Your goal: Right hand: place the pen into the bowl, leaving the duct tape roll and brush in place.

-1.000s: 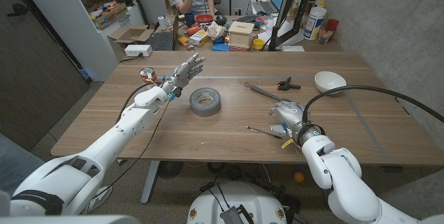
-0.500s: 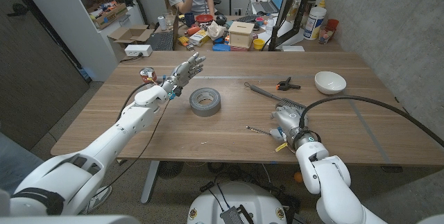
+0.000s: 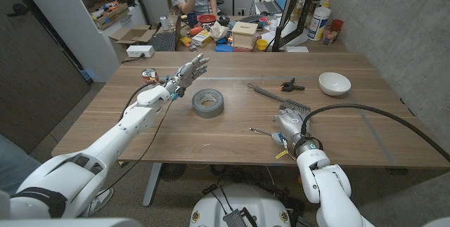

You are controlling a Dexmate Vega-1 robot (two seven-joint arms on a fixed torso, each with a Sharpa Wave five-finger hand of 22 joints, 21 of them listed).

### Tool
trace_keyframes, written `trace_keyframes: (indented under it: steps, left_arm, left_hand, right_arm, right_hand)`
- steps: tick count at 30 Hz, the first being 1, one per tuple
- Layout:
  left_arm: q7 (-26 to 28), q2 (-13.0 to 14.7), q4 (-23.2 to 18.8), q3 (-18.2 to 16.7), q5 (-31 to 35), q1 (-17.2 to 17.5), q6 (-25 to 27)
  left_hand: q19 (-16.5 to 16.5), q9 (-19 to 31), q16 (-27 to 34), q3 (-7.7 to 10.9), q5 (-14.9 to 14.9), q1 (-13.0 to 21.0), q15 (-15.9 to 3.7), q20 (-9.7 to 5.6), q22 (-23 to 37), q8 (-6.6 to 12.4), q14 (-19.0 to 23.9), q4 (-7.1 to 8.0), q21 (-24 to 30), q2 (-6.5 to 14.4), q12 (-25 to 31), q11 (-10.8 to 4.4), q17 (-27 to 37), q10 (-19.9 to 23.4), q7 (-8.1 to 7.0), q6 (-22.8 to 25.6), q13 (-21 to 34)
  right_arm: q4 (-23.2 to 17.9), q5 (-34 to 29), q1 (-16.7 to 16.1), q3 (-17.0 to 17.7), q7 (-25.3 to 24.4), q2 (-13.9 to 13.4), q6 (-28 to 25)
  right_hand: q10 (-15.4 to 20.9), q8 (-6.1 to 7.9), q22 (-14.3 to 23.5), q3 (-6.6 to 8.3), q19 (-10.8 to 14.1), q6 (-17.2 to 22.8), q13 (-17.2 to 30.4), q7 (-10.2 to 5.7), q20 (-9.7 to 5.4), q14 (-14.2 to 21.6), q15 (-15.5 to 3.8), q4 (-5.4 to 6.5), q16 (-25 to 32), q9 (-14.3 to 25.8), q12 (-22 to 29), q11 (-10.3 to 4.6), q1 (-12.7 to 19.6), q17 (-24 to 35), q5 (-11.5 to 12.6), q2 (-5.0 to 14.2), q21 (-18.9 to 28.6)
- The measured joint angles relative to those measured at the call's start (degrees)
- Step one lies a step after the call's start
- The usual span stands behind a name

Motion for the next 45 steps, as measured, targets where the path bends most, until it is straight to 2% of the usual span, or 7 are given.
trace_keyframes:
  steps: [8, 18, 23, 32, 36, 41, 45]
  left_arm:
    - [-1.27, 0.01, 0.55, 0.24, 0.17, -0.51, 0.08]
    - [-2.22, 0.65, -0.58, 0.33, 0.22, -0.7, -0.09]
    - [-2.5, 1.05, -1.51, 0.27, 0.22, -0.53, -0.15]
    - [-2.83, 1.54, -2.45, 0.25, 0.24, -0.44, -0.2]
    - [-2.9, 1.73, -2.79, 0.25, 0.3, -0.4, -0.2]
    - [-2.92, 1.94, -3.17, 0.24, 0.33, -0.3, -0.2]
    - [-2.92, 2.05, -3.38, 0.24, 0.38, -0.24, -0.02]
  left_hand:
    - [0.0, 0.0, 0.0, 0.0, 0.0, 0.0, 0.0, 0.0, 0.0, 0.0, 0.0, 0.0, 0.0, 0.0, 0.0, 0.0, 0.0, 0.0, 0.0, 0.0, 0.0]
    - [0.0, 0.0, 0.0, 0.0, 0.0, 0.0, 0.0, 0.0, 0.0, 0.0, 0.0, 0.0, 0.0, 0.0, 0.0, 0.0, 0.0, 0.0, 0.0, 0.0, 0.0]
    - [0.0, 0.0, 0.0, 0.0, 0.0, 0.0, 0.0, 0.0, 0.0, 0.0, 0.0, 0.0, 0.0, 0.0, 0.0, 0.0, 0.0, 0.0, 0.0, 0.0, 0.0]
    - [0.0, 0.0, 0.0, 0.0, 0.0, 0.0, 0.0, 0.0, 0.0, 0.0, 0.0, 0.0, 0.0, 0.0, 0.0, 0.0, 0.0, 0.0, 0.0, 0.0, 0.0]
    - [0.0, 0.0, 0.0, 0.0, 0.0, 0.0, 0.0, 0.0, 0.0, 0.0, 0.0, 0.0, 0.0, 0.0, 0.0, 0.0, 0.0, 0.0, 0.0, 0.0, 0.0]
    - [0.0, 0.0, 0.0, 0.0, 0.0, 0.0, 0.0, 0.0, 0.0, 0.0, 0.0, 0.0, 0.0, 0.0, 0.0, 0.0, 0.0, 0.0, 0.0, 0.0, 0.0]
    - [0.0, 0.0, 0.0, 0.0, 0.0, 0.0, 0.0, 0.0, 0.0, 0.0, 0.0, 0.0, 0.0, 0.0, 0.0, 0.0, 0.0, 0.0, 0.0, 0.0, 0.0]
  right_arm:
    - [1.59, -1.55, -0.41, -0.81, -1.18, 1.83, 0.24]
    - [5.02, -2.64, 0.09, -2.06, -5.88, 4.06, 0.27]
    - [6.25, -1.98, 0.37, -2.56, -8.37, 4.79, -0.54]
    - [9.05, -0.46, 0.94, -3.77, -10.74, 6.06, -2.19]
    - [10.4, 0.56, 1.31, -4.3, -11.94, 6.36, -3.58]
    - [11.09, 1.44, 1.55, -4.56, -13.24, 6.48, -5.1]
    - [12.03, 2.35, 1.91, -4.94, -14.67, 6.55, -6.1]
  right_hand:
    - [0.2, 0.45, 0.0, -0.15, 0.0, 0.81, 0.0, -0.41, 0.0, 0.22, 0.2, 0.15, 0.0, 0.03, 0.0, 0.2, 0.23, 0.28, 0.0, -0.23, 0.0]
    - [0.23, 1.43, 0.0, -0.15, 0.0, 2.24, 0.28, -0.82, 0.0, 0.95, 0.1, 0.15, 0.34, 0.53, 0.45, 0.16, 0.69, 0.28, 0.45, -0.69, -0.22]
    - [0.51, 1.65, -0.01, -0.15, 0.32, 2.87, 0.28, -0.82, 0.31, 1.26, -0.22, 0.15, 0.49, 0.56, 0.45, -0.12, 0.69, 0.28, 0.45, -0.69, -0.22]
    - [1.23, 2.28, 0.28, -0.15, 0.75, 3.89, 0.28, -1.43, -0.12, 1.87, -0.84, 0.15, 0.49, 1.01, 0.84, -0.22, 0.99, 0.54, 0.45, -0.38, -0.22]
    - [1.23, 2.49, 0.28, -0.2, 1.25, 4.31, 0.27, -1.45, 0.0, 2.41, -0.76, 0.57, 0.88, 1.1, 0.9, -0.22, 0.98, 0.54, 0.45, -0.38, -0.22]
    - [2.11, 3.15, 0.28, -0.2, 1.89, 5.71, 0.27, -1.55, -0.18, 3.51, -1.05, 0.56, 0.89, 1.42, 1.12, -0.82, 0.98, 0.72, 0.79, -0.37, -0.22]
    - [3.45, 4.77, 0.27, -0.06, 2.9, 8.45, 0.27, -2.06, -0.39, 4.77, -1.86, 0.7, 1.34, 2.08, 1.59, -1.76, 1.87, 0.81, 0.88, -0.11, 0.02]
